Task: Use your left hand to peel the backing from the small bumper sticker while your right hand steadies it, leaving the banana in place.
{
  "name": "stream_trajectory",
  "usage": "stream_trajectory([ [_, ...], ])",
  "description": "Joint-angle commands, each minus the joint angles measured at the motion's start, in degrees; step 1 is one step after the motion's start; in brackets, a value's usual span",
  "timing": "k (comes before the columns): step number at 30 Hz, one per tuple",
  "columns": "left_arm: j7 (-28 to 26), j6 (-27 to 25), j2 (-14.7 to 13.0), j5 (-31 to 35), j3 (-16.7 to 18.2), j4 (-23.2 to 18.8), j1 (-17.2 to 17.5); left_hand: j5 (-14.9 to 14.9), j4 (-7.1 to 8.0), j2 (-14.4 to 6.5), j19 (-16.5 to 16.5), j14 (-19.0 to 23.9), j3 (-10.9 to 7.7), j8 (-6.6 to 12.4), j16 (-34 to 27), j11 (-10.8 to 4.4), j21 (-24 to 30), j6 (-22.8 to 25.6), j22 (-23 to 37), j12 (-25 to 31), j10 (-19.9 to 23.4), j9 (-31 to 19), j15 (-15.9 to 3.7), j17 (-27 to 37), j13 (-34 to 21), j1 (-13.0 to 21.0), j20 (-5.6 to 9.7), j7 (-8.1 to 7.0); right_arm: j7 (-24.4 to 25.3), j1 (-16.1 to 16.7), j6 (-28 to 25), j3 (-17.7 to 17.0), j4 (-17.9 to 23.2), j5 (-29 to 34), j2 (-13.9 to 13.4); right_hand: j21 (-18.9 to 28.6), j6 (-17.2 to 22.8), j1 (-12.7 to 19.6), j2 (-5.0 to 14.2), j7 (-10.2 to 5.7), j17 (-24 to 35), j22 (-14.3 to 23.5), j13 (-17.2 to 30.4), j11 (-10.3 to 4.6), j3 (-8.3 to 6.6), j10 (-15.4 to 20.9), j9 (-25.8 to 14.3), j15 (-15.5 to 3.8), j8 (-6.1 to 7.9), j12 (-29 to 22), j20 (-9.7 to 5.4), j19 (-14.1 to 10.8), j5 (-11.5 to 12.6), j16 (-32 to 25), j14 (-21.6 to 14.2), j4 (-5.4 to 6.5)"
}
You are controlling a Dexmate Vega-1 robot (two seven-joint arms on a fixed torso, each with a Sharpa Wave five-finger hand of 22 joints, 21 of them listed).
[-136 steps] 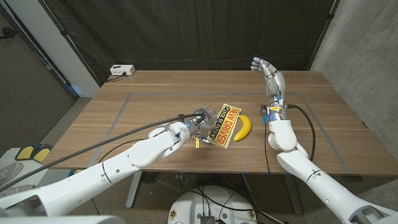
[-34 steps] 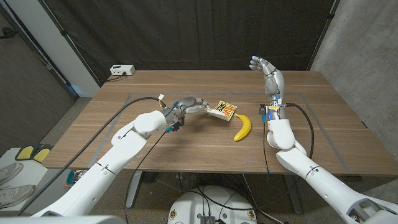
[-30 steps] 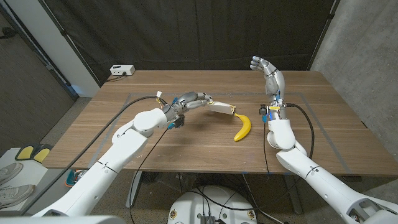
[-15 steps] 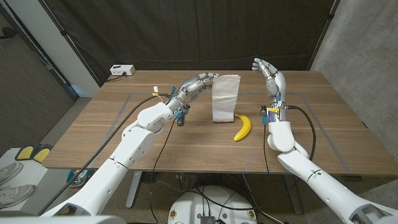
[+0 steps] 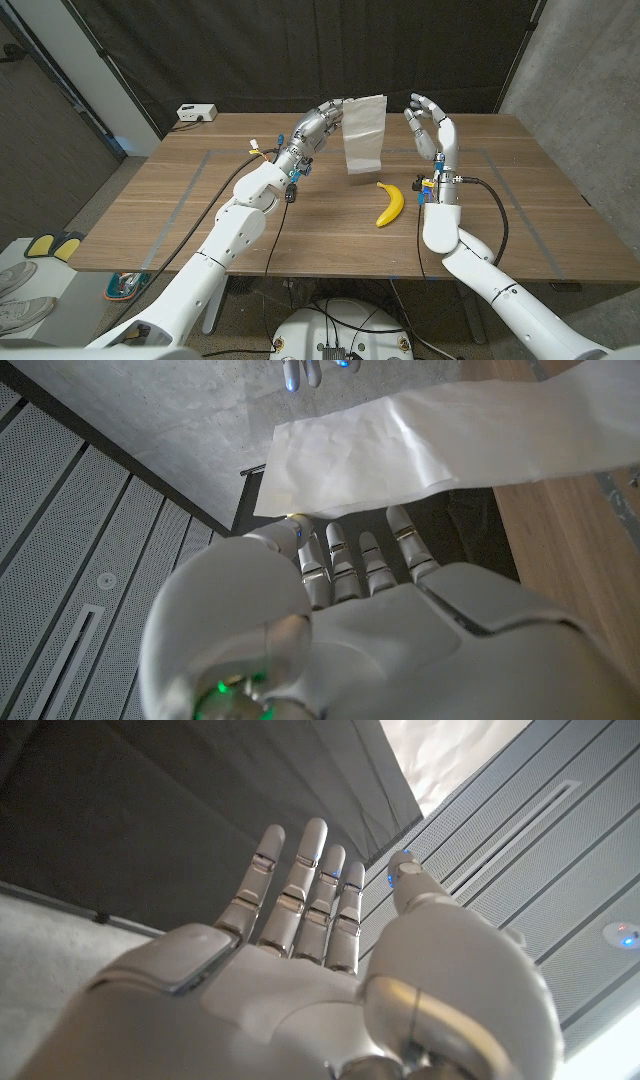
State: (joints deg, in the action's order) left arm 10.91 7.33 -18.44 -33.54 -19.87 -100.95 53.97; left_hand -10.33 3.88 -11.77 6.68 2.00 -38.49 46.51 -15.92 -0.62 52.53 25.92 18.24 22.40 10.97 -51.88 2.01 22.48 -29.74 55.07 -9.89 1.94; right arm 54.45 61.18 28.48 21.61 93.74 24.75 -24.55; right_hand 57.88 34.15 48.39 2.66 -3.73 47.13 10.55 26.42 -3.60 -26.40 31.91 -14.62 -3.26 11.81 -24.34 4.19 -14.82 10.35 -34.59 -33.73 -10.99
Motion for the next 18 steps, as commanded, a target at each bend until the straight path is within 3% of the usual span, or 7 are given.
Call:
stream_trajectory([
  [1, -15.7, 0.3, 0.3, 10.2, -2.0, -3.8, 1.3, -0.1, -0.41, 0.1, -0.7, 1.0, -0.38, 8.86, -0.6, -0.12, 0.8, 2.2, 0.2, 0.7, 0.8, 0.5, -0.26, 0.2, -0.3, -0.4, -0.03, 0.2, 9.6, 3.3, -2.8, -9.4, -0.5, 28.6, 14.1, 0.7, -0.9, 1.3, -0.36, -0.77, 1.1, 0.2, 0.3, -0.73, 0.3, -0.3, -0.1, -7.89, -0.49, 0.3, -0.32, -0.7, 0.2, -1.3, -0.7, 0.47],
  [5, -20.3, -1.8, -0.1, 12.8, -3.1, -5.6, 1.4, -0.1, -0.61, 0.3, -0.8, 1.2, -0.54, 8.79, -0.5, -0.24, 1.1, 2.5, 0.2, 0.9, 1.0, 0.9, -0.3, 0.2, -0.4, -0.4, 0.02, 0.41, 9.6, 4.0, -1.9, -12.9, -0.5, 37.4, 18.7, 1.0, -1.7, 3.1, -1.02, -1.16, 2.1, 0.3, 0.6, -1.5, 0.64, -0.2, -0.1, -8.81, -0.61, 0.2, -0.79, -1.2, 0.4, -2.5, -1.1, 0.3],
  [11, -26.0, -6.4, -2.0, 19.4, -5.6, -8.7, -0.1, -0.2, -0.88, 0.5, -0.6, 1.2, -0.85, 8.51, -0.2, 0.05, 1.7, 2.9, 0.1, 1.1, 1.0, 1.7, -0.09, 0.1, -0.6, -0.7, -0.06, 0.76, 9.6, 5.3, -4.9, -15.7, 1.3, 50.5, 23.2, 1.3, -1.0, 5.0, -2.35, -2.08, 2.1, 0.3, 1.0, -2.85, 1.02, 0.9, -0.1, -9.42, -0.18, -0.5, -1.04, -1.6, 0.8, -3.0, -1.7, 0.38],
  [16, -26.9, -13.4, -4.2, 25.0, -8.6, -11.3, -3.5, -0.4, -1.46, 0.9, -0.6, 1.5, -1.07, 8.36, 0.1, 0.07, 2.2, 3.6, 0.0, 1.4, 1.3, 2.4, -0.11, -0.2, -0.7, -0.8, 0.0, 1.0, 9.6, 6.2, -10.2, -14.9, 2.8, 57.2, 23.2, 1.5, 0.5, 5.6, -3.57, -2.55, 2.2, 0.2, 1.3, -3.36, 1.31, 2.5, -0.1, -9.28, 0.42, -1.5, -1.44, -2.1, 1.1, -3.1, -2.5, 0.7],
  [18, -26.0, -14.6, -4.9, 26.4, -9.6, -11.4, -5.0, -0.5, -1.55, 0.9, -0.5, 1.5, -1.14, 8.27, 0.1, 0.12, 2.3, 3.6, 0.0, 1.4, 1.2, 2.6, -0.06, -0.2, -0.8, -0.8, -0.02, 1.0, 9.6, 6.2, -12.6, -13.8, 3.4, 57.7, 22.1, 1.5, 1.0, 4.9, -4.37, -2.85, 2.7, 0.2, 1.5, -3.65, 2.12, 2.7, -0.1, -9.21, 0.59, -1.7, -1.74, -1.9, 1.4, -3.5, -2.9, 1.35],
])
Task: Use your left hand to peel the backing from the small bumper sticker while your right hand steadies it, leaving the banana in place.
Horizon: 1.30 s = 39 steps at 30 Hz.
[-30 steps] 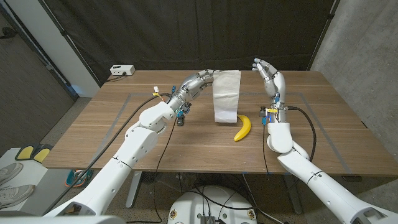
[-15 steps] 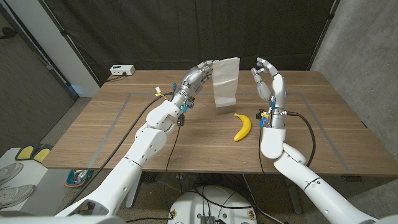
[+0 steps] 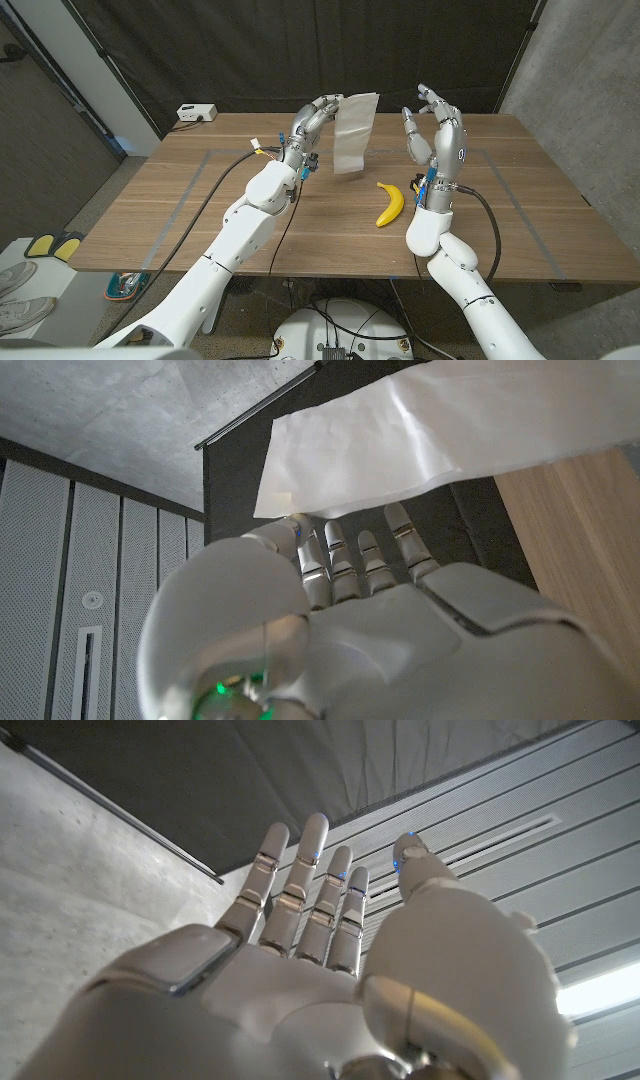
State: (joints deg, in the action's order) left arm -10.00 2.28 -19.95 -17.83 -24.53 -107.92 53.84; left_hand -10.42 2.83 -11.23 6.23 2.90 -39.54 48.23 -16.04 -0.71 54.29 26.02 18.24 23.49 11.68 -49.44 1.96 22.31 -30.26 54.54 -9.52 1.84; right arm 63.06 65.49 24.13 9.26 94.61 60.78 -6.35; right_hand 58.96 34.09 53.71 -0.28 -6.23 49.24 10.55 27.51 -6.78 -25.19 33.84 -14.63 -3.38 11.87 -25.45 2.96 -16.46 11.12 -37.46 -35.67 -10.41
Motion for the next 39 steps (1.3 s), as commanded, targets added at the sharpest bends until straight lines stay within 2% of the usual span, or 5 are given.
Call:
stream_trajectory([
  [1, -4.5, -10.3, -3.6, 10.9, -5.3, -4.6, -5.5, -0.4, -0.54, 0.4, -0.1, 0.7, -0.1, 6.53, 0.3, 0.26, 0.6, 3.5, 0.0, 0.3, 0.6, 0.2, -0.01, 0.0, -0.3, -0.3, -0.4, 1.05, 0.9, 1.8, -9.6, -0.8, 2.8, 21.8, 3.2, 0.4, 1.0, -0.5, -1.71, -0.4, 0.7, 0.2, 0.5, -0.65, 1.15, 0.7, -0.1, -9.14, 0.52, -0.6, -0.59, -0.2, 0.8, -0.7, -1.0, 0.86],
  [10, -0.2, -14.6, -5.1, 12.6, -7.0, -5.2, -9.1, -0.6, -0.91, 0.4, 0.2, 0.6, -0.25, 6.47, 0.7, 0.26, 1.2, 4.0, -0.1, 0.5, 0.5, 0.7, 0.23, -0.2, -0.4, -0.7, -0.39, 1.33, -0.2, 0.1, -23.2, 7.8, 5.2, 18.9, -5.7, -0.6, -3.7, -2.7, -3.79, -2.03, -6.1, 0.0, -0.1, -0.9, 2.87, -6.5, 0.0, -8.91, -0.49, 2.5, 0.26, 2.2, 4.9, 10.2, 7.5, 2.95],
  [16, 0.9, -17.3, -6.2, 14.4, -7.6, -6.5, -9.5, -0.7, -1.34, 0.5, 0.4, 0.5, -0.27, 6.32, 0.9, 0.3, 1.5, 4.1, -0.2, 0.6, 0.4, 1.0, 0.26, -0.2, -0.5, -0.8, -0.34, 1.17, 0.4, -1.7, -28.2, 12.0, 5.2, 15.8, -9.7, -0.8, -2.5, -3.1, -2.4, -2.17, -7.3, -0.1, -0.7, -0.75, 2.42, -5.2, 0.1, -8.94, 0.23, 2.4, 0.41, 2.1, 5.6, 10.9, 5.5, 3.64],
  [23, 0.3, -20.0, -9.4, 22.5, -10.3, -10.0, -10.5, -0.9, -1.72, 0.5, 0.6, 0.5, -0.37, 6.21, 1.1, 0.28, 1.9, 4.5, -0.3, 0.7, 0.4, 1.5, 0.18, -0.3, -0.5, -1.0, -0.18, 1.18, -1.1, -3.2, -35.6, 15.5, 6.2, 16.3, -12.2, -0.6, -0.4, -1.4, -1.23, -2.59, -5.4, -0.1, -1.3, -1.12, 2.79, -3.0, 0.3, -9.6, 1.01, 2.2, -0.4, 1.0, 5.7, 8.3, 2.5, 2.9],
  [39, 1.1, -15.1, -12.1, 29.7, -13.2, -10.4, -12.1, -0.9, -2.34, 0.5, 0.1, 0.6, 0.18, 5.63, 1.3, -0.49, 3.2, 4.7, -0.8, 0.8, -0.1, 2.7, -0.18, -0.1, -0.6, -1.9, 0.37, -0.02, -4.7, -4.5, -44.6, 20.1, 6.9, 17.3, -15.2, -1.4, 1.2, -0.2, -2.15, -4.73, -2.1, 0.0, -1.0, -3.57, 5.72, -2.0, 0.4, -9.61, 1.41, 2.0, -2.33, 2.4, 6.1, 6.4, 3.3, 2.51],
])
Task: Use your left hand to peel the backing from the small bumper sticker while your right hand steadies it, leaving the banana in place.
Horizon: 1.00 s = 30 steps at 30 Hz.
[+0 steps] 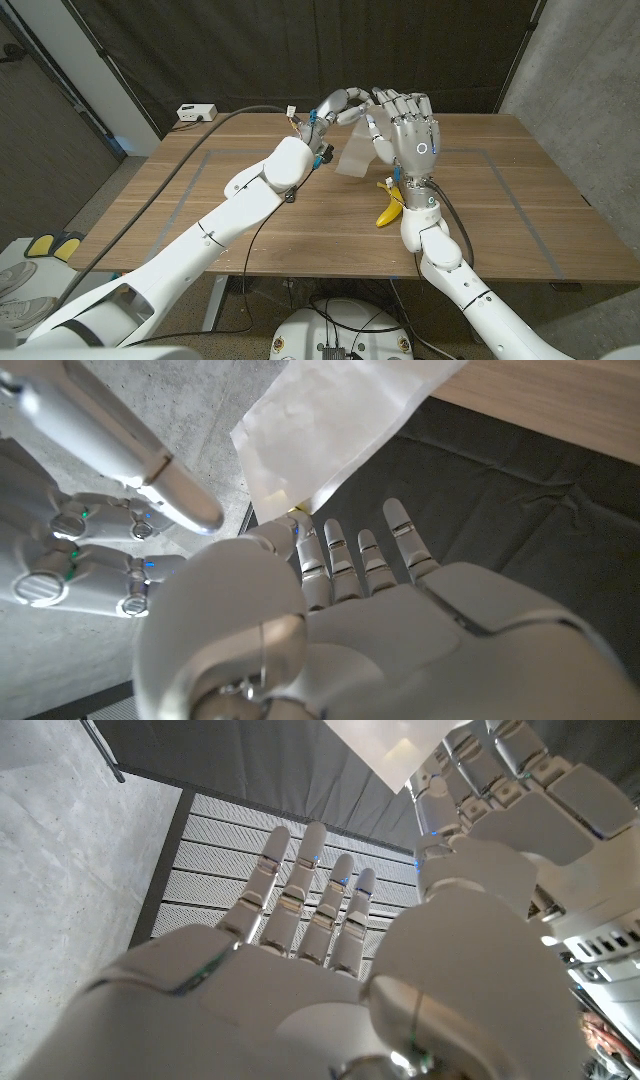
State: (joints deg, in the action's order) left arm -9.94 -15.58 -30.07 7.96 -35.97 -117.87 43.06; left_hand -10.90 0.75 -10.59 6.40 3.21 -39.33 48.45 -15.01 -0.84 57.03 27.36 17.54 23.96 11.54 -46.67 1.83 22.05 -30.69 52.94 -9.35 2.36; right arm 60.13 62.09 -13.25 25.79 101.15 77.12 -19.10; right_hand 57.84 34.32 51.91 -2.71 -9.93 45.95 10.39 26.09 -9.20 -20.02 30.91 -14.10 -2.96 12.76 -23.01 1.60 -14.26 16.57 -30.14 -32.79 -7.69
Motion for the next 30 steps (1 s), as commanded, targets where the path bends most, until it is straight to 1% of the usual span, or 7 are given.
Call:
stream_trajectory([
  [1, 1.4, 2.9, -2.1, 3.7, -1.8, -0.5, -1.4, -0.4, -0.28, -0.1, 0.0, 0.2, 0.02, 5.37, 0.3, -0.34, 0.5, 3.4, -0.1, 0.3, 0.0, 0.0, -0.08, 0.1, -0.2, -0.4, 0.22, -0.67, -1.6, -1.2, -7.7, 3.8, 0.2, 1.1, -2.4, -0.3, 1.3, 1.8, 0.48, -1.38, 1.5, 0.1, 0.5, -1.33, 0.64, 1.1, -0.2, -10.07, 0.62, -0.5, -1.04, 0.1, 0.8, -1.0, 0.3, -0.2],
  [8, 2.6, 3.8, -2.9, 3.3, -1.8, -0.9, -1.4, -0.5, -0.55, -0.2, 0.3, -0.3, 0.17, 5.25, 0.6, -0.42, 0.8, 3.5, -0.4, 0.2, -0.2, 0.3, -0.16, 0.2, -0.2, -0.7, 0.19, -0.93, -2.4, -1.6, -11.3, 4.9, -0.1, 2.7, -2.2, -0.4, 2.4, 5.9, 2.55, -2.2, 2.8, 0.2, 1.2, -2.03, 0.23, 1.1, 0.0, -10.4, 0.66, -0.6, -1.62, -0.3, 1.7, -1.3, -0.5, -1.03],
  [12, 2.7, 4.2, -3.3, 3.4, -1.8, -1.3, -1.3, -0.5, -0.7, -0.3, 0.5, -0.5, 0.28, 5.26, 0.6, -0.47, 1.0, 3.4, -0.5, 0.2, -0.4, 0.3, -0.24, 0.3, -0.2, -0.8, 0.18, -0.99, -3.0, -2.0, -13.0, 5.2, -0.6, 3.4, -1.9, -0.4, 1.9, 7.2, 4.14, -2.19, 3.2, 0.2, 1.5, -2.2, -0.14, 0.8, 0.1, -10.38, 0.28, -0.5, -1.82, -0.4, 1.9, -1.2, -0.9, -0.87],
  [16, 2.5, 4.5, -3.5, 3.3, -1.7, -1.7, -0.9, -0.5, -0.87, -0.4, 0.8, -0.7, 0.44, 5.25, 0.7, -0.43, 1.2, 3.3, -0.6, 0.1, -0.6, 0.3, -0.17, 0.4, -0.2, -0.9, 0.19, -0.92, -3.2, -2.4, -15.1, 5.4, -1.5, 4.1, -1.2, -0.5, 2.5, 7.4, 4.89, -2.25, 4.1, 0.2, 2.0, -2.26, 0.47, 1.0, 0.2, -10.23, 0.32, -0.7, -2.29, 0.0, 1.7, -1.3, -1.0, -0.41],
  [21, 2.4, 5.4, -3.9, 2.6, -1.5, -2.0, -0.5, -0.5, -1.01, -0.4, 0.9, -0.7, 0.48, 5.15, 0.7, -0.52, 1.4, 3.1, -0.8, 0.2, -0.6, 0.4, -0.19, 0.5, -0.2, -1.1, 0.18, -0.96, -2.4, -2.8, -15.5, 5.2, -2.1, 3.1, -1.1, -0.6, 6.8, 7.0, 5.79, -2.05, 5.5, 0.2, 2.9, -1.97, 1.69, 2.7, 0.3, -10.29, 1.5, -1.7, -2.75, -0.1, 1.1, -1.9, -2.2, 0.22],
  [27, 2.2, 6.2, -4.0, 1.8, -1.3, -1.9, -0.2, -0.6, -1.13, -0.4, 0.9, -0.7, 0.42, 5.16, 0.7, -0.53, 1.6, 3.2, -0.9, 0.2, -0.6, 0.5, -0.27, 0.5, -0.2, -1.2, 0.23, -1.07, 3.9, -3.8, -13.0, 5.1, -4.5, 1.5, -1.6, 0.5, 15.5, 8.7, 7.46, -1.77, 8.1, 0.3, 5.4, -1.63, 2.7, 9.3, 0.3, -10.47, 3.56, -6.3, -3.47, -2.8, 0.3, -3.2, -6.5, -0.28],
  [30, 1.9, 6.4, -3.9, 1.5, -1.2, -1.6, 0.0, -0.6, -1.18, -0.4, 1.0, -0.8, 0.42, 5.19, 0.8, -0.58, 1.7, 3.3, -1.0, 0.2, -0.6, 0.5, -0.28, 0.5, -0.2, -1.3, 0.22, -1.02, 3.9, -2.3, -9.2, 1.9, -4.6, 3.7, 0.7, 1.2, 17.0, 9.2, 7.87, -1.47, 8.7, 0.3, 6.3, -1.22, 2.91, 10.1, 0.1, -10.36, 3.89, -7.3, -3.49, -4.5, 0.0, -3.2, -7.9, -0.36],
])
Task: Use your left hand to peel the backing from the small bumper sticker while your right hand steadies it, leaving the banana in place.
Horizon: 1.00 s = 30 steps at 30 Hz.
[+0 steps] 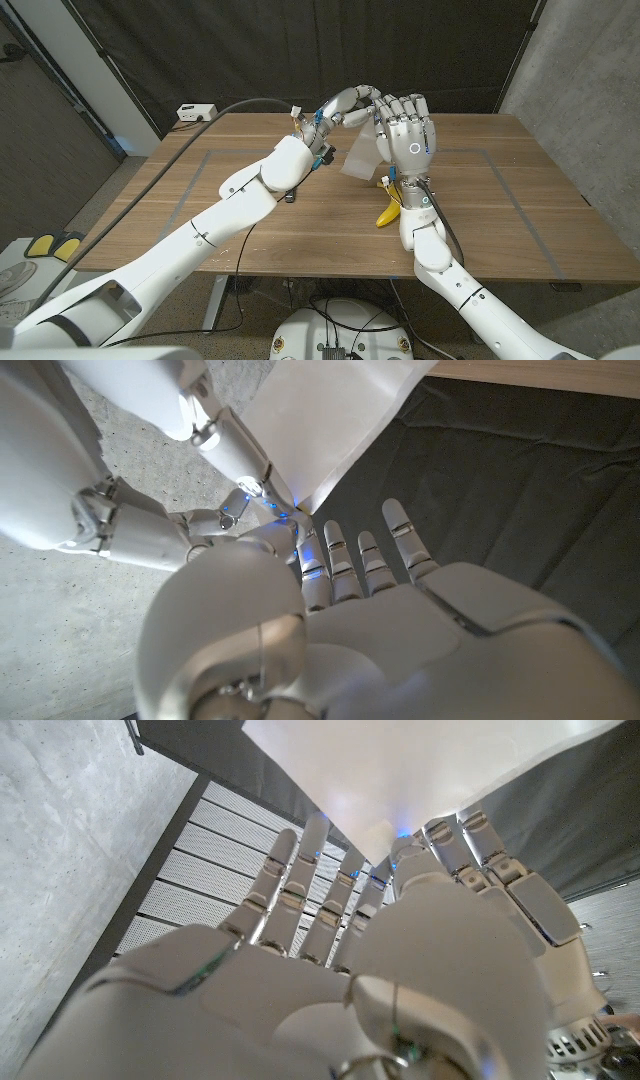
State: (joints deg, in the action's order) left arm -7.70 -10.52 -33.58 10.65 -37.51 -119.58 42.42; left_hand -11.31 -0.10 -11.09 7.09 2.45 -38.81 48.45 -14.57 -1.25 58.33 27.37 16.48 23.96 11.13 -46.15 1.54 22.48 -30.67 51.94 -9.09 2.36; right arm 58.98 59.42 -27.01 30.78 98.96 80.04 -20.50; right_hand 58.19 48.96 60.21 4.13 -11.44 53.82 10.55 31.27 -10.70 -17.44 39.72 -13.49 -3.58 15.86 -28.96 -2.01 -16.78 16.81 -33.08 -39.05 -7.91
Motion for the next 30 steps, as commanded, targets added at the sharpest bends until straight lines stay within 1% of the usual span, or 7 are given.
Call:
stream_trajectory([
  [1, -0.3, 1.7, -0.3, -1.6, 0.4, 0.3, 0.7, -0.2, -0.38, 0.1, 0.4, 0.0, -0.08, 5.2, 0.3, -0.07, 0.5, 3.3, 0.1, 0.2, -0.2, 0.0, 0.03, 0.1, -0.2, -0.3, 0.01, -0.99, 5.0, 0.9, 6.0, -4.4, -2.6, 1.7, 3.1, 1.2, 1.4, -0.6, 0.21, 0.53, 0.9, 0.2, 1.6, 0.58, 1.41, 0.3, -0.6, -9.62, 0.32, -1.3, 0.18, -2.4, -0.6, 0.3, -1.8, 0.59],
  [4, -0.4, 2.8, 0.0, -3.4, 1.0, 0.9, 1.0, -0.2, -0.43, 0.0, 0.4, 0.0, -0.1, 5.23, 0.3, -0.21, 0.6, 3.5, 0.0, 0.2, -0.3, 0.0, 0.0, 0.1, -0.2, -0.4, -0.01, -1.04, 5.0, 2.6, 12.1, -9.0, -3.2, 5.1, 6.4, 2.3, 0.3, -0.6, 0.22, 1.24, 0.5, 0.3, 1.0, 1.02, 1.59, 0.0, -0.8, -9.7, -0.16, -0.7, -0.1, -4.6, -0.6, 1.5, -2.2, 0.6],
  [9, -1.1, 3.5, 0.2, -4.2, 1.2, 1.5, 1.3, -0.2, -0.56, 0.1, 0.5, 0.0, -0.2, 5.31, 0.4, -0.18, 0.9, 3.4, -0.2, 0.2, -0.2, -0.1, -0.01, 0.1, -0.2, -0.5, 0.05, -1.12, 5.0, 4.1, 17.2, -13.0, -3.7, 8.3, 9.5, 3.6, 6.1, 1.8, 0.69, 3.12, 0.1, 0.4, -0.2, 1.03, 1.14, 4.6, -3.1, -9.76, 4.07, -1.3, -0.04, -5.6, -0.5, 2.7, -6.0, -0.47],
  [13, -1.2, 4.2, 0.5, -5.5, 1.5, 2.1, 1.5, -0.2, -0.7, 0.1, 0.5, 0.0, -0.28, 5.37, 0.4, -0.18, 1.1, 3.5, -0.3, 0.3, -0.1, -0.1, -0.03, 0.1, -0.2, -0.6, 0.07, -0.98, 5.0, 4.4, 17.9, -13.6, -3.7, 8.7, 10.0, 3.8, 6.7, 1.9, 0.6, 2.78, -0.1, 0.4, -0.1, 0.94, 1.25, 4.6, -3.7, -9.71, 4.9, -1.2, 0.18, -5.5, -0.5, 3.3, -6.3, -0.39],
  [16, -1.3, 5.6, 0.9, -7.5, 2.0, 2.9, 2.0, -0.2, -0.72, 0.1, 0.5, 0.0, -0.31, 5.37, 0.5, -0.07, 1.2, 3.6, -0.4, 0.3, -0.1, 0.0, 0.0, 0.2, -0.2, -0.7, -0.06, -0.95, 5.0, 4.5, 18.4, -14.2, -4.0, 8.8, 10.3, 4.1, 9.4, 2.8, 0.83, 2.73, -0.1, 0.5, -0.1, 0.81, 1.13, 5.0, -4.1, -9.85, 6.62, -1.1, 0.14, -5.0, -0.5, 4.1, -6.7, -0.56],
  [23, -1.4, 8.5, 1.2, -12.1, 3.2, 3.9, 3.9, -0.2, -0.93, 0.0, 0.6, 0.0, -0.46, 5.46, 0.5, -0.12, 1.5, 3.6, -0.5, 0.3, -0.2, -0.1, -0.03, 0.2, -0.2, -0.8, 0.03, -0.83, 5.0, 5.6, 21.4, -16.3, -3.9, 9.0, 11.5, 3.8, 10.3, 4.0, -0.15, 2.37, 0.6, 0.8, 1.6, -0.5, 2.57, 3.4, -4.8, -9.88, 7.32, -1.0, -5.06, -0.3, -0.8, 6.5, -4.1, -0.31],
  [30, -1.0, 11.0, 1.1, -16.6, 4.1, 4.9, 5.4, -0.2, -1.1, -0.1, 0.4, 0.0, -0.57, 5.52, 0.5, -0.03, 2.0, 3.3, -0.8, 0.4, -0.2, -0.3, -0.02, 0.3, -0.3, -0.9, 0.26, -0.82, 5.0, 6.2, 23.6, -18.1, -3.7, 8.9, 13.4, 4.1, 9.0, 4.8, 0.78, 3.41, 1.5, 1.0, 2.9, -0.67, 3.48, 2.7, -7.2, -9.94, 7.7, -1.3, -6.92, 1.7, -0.1, 7.6, -3.1, 0.28],
])
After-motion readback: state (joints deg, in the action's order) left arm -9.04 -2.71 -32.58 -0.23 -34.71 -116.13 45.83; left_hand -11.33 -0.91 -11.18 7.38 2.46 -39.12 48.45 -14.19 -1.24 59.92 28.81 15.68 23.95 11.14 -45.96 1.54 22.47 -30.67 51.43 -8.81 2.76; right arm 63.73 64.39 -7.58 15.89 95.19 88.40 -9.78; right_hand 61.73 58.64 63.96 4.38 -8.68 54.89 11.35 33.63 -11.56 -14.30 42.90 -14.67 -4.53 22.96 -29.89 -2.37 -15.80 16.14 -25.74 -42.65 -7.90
